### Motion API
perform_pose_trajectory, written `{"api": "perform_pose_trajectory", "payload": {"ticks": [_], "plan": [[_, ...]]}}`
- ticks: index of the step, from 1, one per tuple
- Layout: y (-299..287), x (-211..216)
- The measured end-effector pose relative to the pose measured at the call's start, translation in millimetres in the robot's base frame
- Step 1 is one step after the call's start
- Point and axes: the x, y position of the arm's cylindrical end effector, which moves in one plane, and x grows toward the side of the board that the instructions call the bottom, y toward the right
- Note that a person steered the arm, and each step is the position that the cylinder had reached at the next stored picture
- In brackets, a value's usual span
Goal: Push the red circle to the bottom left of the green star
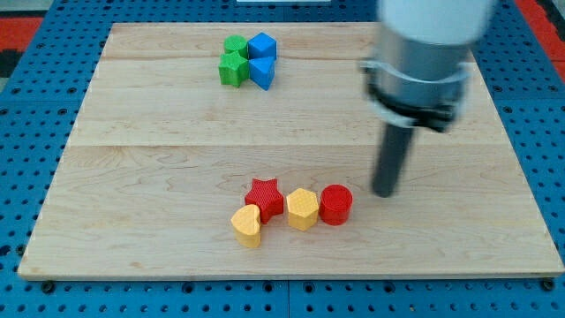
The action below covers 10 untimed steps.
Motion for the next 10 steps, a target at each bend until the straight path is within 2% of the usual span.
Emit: {"api": "perform_pose_trajectory", "payload": {"ticks": [1,3,4,5,6,7,8,9,10], "plan": [[-24.2,58.8],[-143.5,-31.4],[-127.0,-12.5],[-166.7,-10.1],[-234.8,-48.3],[-239.2,-70.6],[-254.7,-24.0],[-273.8,-82.0],[-260.5,-100.8]]}}
